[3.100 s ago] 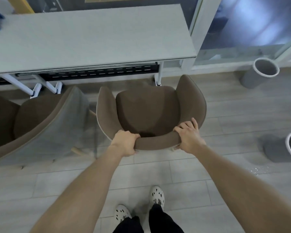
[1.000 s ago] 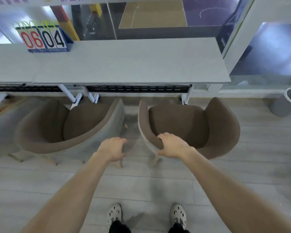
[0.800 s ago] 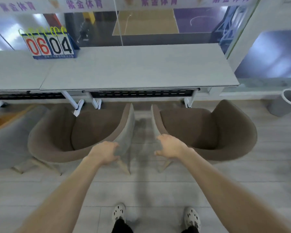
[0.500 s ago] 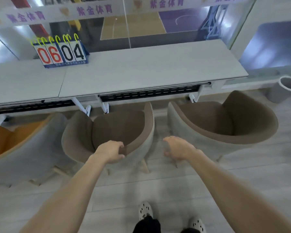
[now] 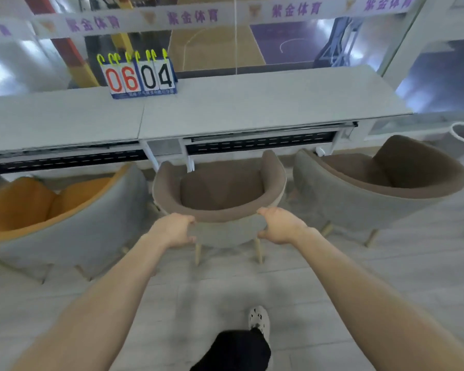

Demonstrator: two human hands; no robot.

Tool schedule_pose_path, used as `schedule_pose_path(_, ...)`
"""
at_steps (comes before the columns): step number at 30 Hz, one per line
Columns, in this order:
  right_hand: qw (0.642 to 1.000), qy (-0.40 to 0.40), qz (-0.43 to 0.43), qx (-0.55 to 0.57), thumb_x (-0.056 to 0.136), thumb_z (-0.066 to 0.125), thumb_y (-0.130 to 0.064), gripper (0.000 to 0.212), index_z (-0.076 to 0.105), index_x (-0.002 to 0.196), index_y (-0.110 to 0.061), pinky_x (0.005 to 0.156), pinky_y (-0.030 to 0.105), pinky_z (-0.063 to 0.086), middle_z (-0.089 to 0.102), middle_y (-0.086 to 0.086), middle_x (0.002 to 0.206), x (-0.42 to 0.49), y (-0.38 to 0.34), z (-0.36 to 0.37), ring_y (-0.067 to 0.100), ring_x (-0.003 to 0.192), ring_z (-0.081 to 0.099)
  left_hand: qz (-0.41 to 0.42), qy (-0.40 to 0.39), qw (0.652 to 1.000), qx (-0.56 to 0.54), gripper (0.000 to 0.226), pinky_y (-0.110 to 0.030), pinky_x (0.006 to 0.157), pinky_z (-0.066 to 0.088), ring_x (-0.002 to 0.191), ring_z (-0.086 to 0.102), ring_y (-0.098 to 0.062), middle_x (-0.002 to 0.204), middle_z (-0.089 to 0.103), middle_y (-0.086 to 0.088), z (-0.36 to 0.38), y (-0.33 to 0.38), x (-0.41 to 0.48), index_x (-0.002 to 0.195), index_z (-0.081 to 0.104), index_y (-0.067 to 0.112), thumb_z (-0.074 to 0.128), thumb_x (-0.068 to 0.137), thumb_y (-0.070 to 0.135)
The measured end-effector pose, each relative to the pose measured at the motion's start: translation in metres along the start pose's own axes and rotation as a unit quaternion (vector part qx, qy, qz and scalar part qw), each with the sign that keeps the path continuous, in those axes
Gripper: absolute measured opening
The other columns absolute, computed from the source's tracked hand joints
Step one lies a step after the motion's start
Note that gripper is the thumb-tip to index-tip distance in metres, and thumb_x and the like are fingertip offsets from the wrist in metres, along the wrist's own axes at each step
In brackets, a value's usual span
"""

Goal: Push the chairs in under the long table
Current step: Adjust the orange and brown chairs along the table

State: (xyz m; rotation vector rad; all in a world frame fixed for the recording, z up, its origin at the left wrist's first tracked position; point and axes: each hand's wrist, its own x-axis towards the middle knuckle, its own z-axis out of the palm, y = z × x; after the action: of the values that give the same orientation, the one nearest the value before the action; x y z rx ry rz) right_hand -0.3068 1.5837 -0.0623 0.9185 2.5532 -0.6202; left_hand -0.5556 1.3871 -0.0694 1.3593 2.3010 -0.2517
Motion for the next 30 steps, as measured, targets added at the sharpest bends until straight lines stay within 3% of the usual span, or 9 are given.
schedule_pose_path(6,1.0,-0.017,-0.013,0.003,0.099,0.069,-0.052,0.084,0.034,0.165,-0.014,0.124,0.041,0.033,0.04,0.009,0.168,-0.018,-0.079,0.032,0.03,0.154,0.038,-0.012,-0.01,1.0,-0.004,0.056,-0.045,0.099,0.056,0.126,0.062,-0.026,0.14,0.066,0.001,0.014,-0.072,-0.06,0.141,0.058,0.035,0.069,0.092,0.06)
schedule_pose_path(13,0.999,-0.002,-0.049,-0.017,0.098,0.07,-0.049,0.08,0.039,0.161,-0.012,0.121,0.039,0.035,0.048,0.012,0.161,0.004,-0.183,0.043,0.03,0.149,0.044,-0.037,0.008,0.999,-0.036,0.055,-0.041,0.096,0.055,0.125,0.062,-0.024,0.138,0.067,0.003,0.014,-0.172,-0.101,0.143,0.058,0.034,0.071,0.093,0.054)
schedule_pose_path(16,0.998,-0.005,-0.058,-0.022,0.097,0.071,-0.05,0.081,0.039,0.161,-0.012,0.122,0.04,0.034,0.047,0.012,0.162,0.03,-0.238,0.053,0.03,0.15,0.043,-0.049,0.002,0.998,-0.043,0.052,-0.041,0.096,0.055,0.125,0.062,-0.024,0.138,0.067,0.003,0.017,-0.236,-0.111,0.139,0.06,0.033,0.071,0.093,0.055)
schedule_pose_path(21,0.998,-0.026,-0.061,-0.018,0.097,0.07,-0.055,0.082,0.038,0.162,-0.017,0.122,0.044,0.037,0.044,0.009,0.165,0.084,-0.351,0.075,0.03,0.15,0.043,-0.084,-0.017,0.994,-0.064,0.065,-0.044,0.108,0.051,0.138,0.056,-0.024,0.154,0.058,0.003,0.025,-0.366,-0.125,0.152,0.052,0.032,0.069,0.095,0.058)
schedule_pose_path(30,0.996,-0.046,-0.072,-0.008,0.097,0.069,-0.054,0.072,0.046,0.156,-0.018,0.115,0.044,0.044,0.052,0.006,0.156,0.149,-0.539,0.098,0.028,0.143,0.049,-0.113,-0.052,0.99,-0.068,0.062,-0.045,0.109,0.051,0.137,0.057,-0.024,0.151,0.06,0.002,0.027,-0.564,-0.141,0.149,0.055,0.032,0.068,0.095,0.059)
